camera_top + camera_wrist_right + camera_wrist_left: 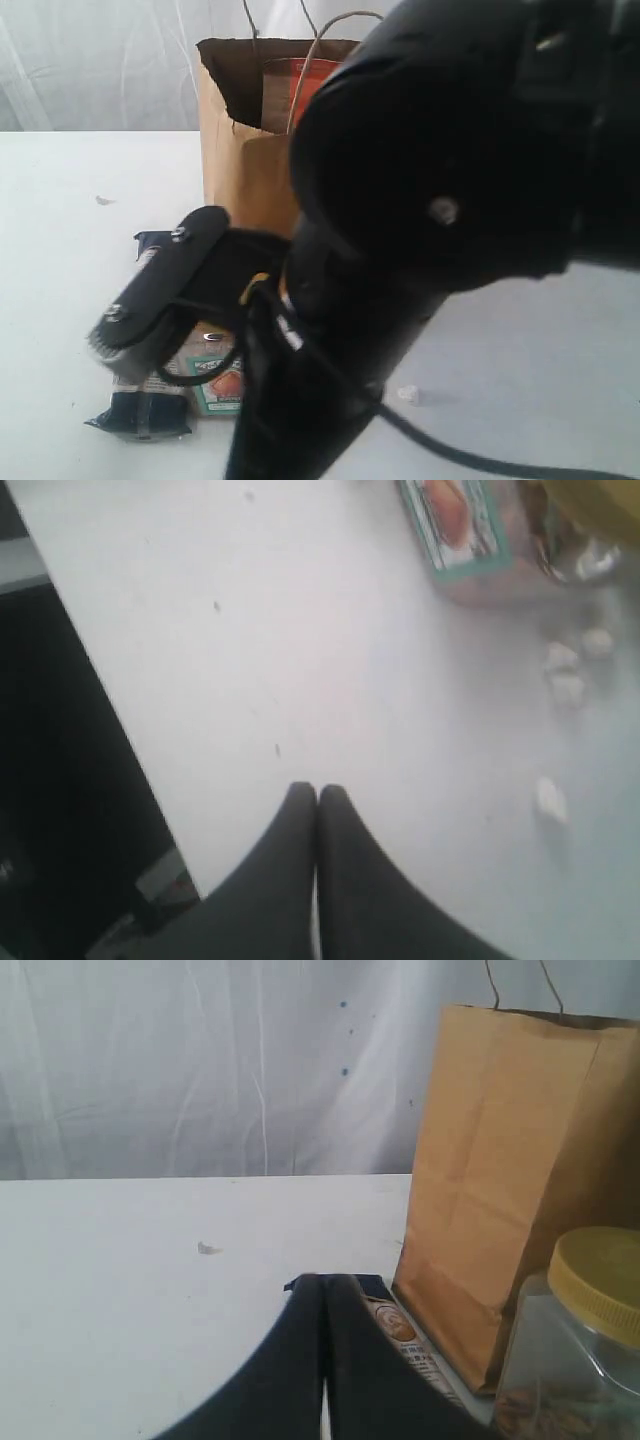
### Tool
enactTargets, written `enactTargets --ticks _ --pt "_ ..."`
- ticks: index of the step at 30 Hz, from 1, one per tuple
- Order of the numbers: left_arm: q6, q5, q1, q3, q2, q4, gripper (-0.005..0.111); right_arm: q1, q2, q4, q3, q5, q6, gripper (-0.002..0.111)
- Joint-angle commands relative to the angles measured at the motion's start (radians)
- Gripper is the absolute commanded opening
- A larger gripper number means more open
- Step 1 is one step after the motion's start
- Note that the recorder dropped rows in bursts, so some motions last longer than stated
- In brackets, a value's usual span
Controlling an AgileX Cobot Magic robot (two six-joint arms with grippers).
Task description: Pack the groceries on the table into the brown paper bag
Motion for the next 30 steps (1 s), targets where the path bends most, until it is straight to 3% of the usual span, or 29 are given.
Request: enactTargets --ticks 1,7,10,16,25,30 --pt "0.000 -0.004 0.001 0.003 -0.003 0.009 0.000 0.055 0.060 0.107 0.002 -0.323 -0.060 0.000" --pt "0.000 -0.004 0.001 0.003 -0.003 0.009 0.000 0.073 0.166 0.094 0.002 -0.713 -0.076 0.000" --pt "0.000 -0.004 0.001 0.003 -0.003 0.009 0.000 0.058 0.228 0.048 0.002 -0.769 0.107 0.000" --pt "0.000 -0.004 0.001 0.003 -0.003 0.009 0.000 0.057 0.345 -0.212 0.002 -0.849 0.270 0.000" --pt "0.000 -0.004 0.001 0.003 -0.003 0.009 0.000 0.000 0.409 -0.566 0.002 -0.783 0.731 0.000" --pt "0.000 -0.004 0.001 0.003 -0.003 0.009 0.000 0.017 0.392 -0.596 0.002 -0.523 0.891 0.000"
